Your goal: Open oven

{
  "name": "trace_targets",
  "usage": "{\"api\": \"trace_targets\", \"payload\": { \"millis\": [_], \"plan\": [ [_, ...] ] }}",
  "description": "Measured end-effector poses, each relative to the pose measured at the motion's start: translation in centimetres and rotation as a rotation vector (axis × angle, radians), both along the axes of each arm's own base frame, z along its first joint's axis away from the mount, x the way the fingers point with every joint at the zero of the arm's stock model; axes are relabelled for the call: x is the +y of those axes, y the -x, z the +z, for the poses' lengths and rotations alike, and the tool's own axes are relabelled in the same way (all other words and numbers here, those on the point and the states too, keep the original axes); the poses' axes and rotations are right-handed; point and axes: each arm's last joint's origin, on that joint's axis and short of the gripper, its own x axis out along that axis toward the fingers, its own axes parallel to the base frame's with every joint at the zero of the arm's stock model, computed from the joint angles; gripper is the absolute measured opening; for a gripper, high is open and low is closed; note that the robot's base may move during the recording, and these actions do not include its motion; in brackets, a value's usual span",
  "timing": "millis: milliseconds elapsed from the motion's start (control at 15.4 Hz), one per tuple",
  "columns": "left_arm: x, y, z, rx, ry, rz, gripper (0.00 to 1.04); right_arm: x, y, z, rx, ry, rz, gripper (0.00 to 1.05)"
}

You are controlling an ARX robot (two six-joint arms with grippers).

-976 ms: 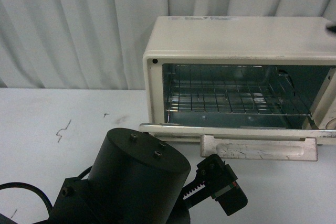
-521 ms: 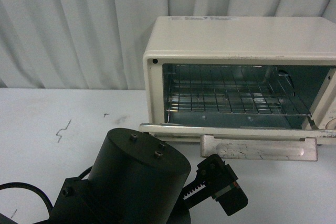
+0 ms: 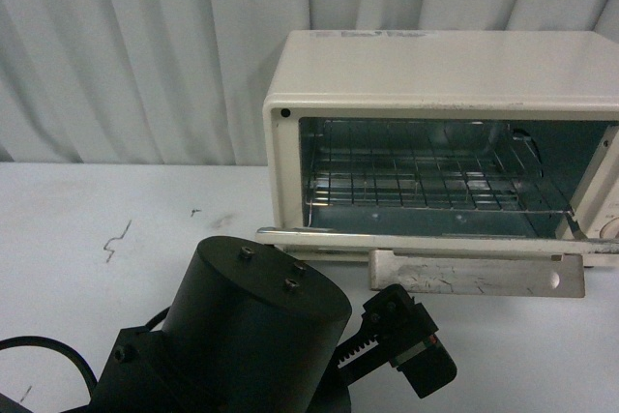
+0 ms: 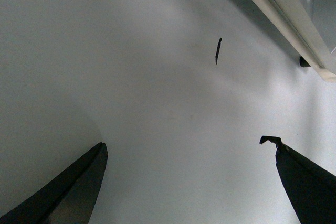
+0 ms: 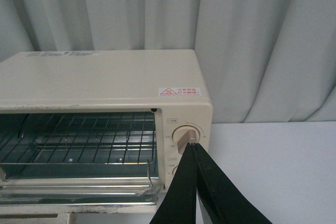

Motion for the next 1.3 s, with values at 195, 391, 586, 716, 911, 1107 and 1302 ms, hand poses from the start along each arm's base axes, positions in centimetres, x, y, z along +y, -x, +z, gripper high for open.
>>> {"api": "trace_targets", "payload": {
  "millis": [195, 391, 586, 716, 911, 1107, 1302],
  "plan": [
    [0.0, 0.0, 0.0, 0.0, 0.0, 0.0, 0.98, 0.0, 1.6, -0.7, -0.002, 0.0, 0.0, 0.02],
    [0.0, 0.0, 0.0, 0.0, 0.0, 0.0, 0.98, 0.0, 2.5, -1.5, -0.019, -0.001, 0.0, 0.02],
    [0.0, 0.0, 0.0, 0.0, 0.0, 0.0, 0.98, 0.0, 3.0, -1.6, -0.011, -0.003, 0.0, 0.02],
    [0.0, 0.0, 0.0, 0.0, -0.001, 0.0, 0.98, 0.0, 3.5, -1.4, -0.023, -0.003, 0.0, 0.02],
    [0.0, 0.0, 0.0, 0.0, 0.0, 0.0, 0.98, 0.0, 4.3, -1.4, -0.019, -0.003, 0.0, 0.02],
    [0.0, 0.0, 0.0, 0.0, 0.0, 0.0, 0.98, 0.0, 4.8, -1.4, -0.022, -0.003, 0.0, 0.02],
    [0.0, 0.0, 0.0, 0.0, 0.0, 0.0, 0.98, 0.0, 5.2, -1.4, -0.019, -0.003, 0.0, 0.02]
  ]
}}
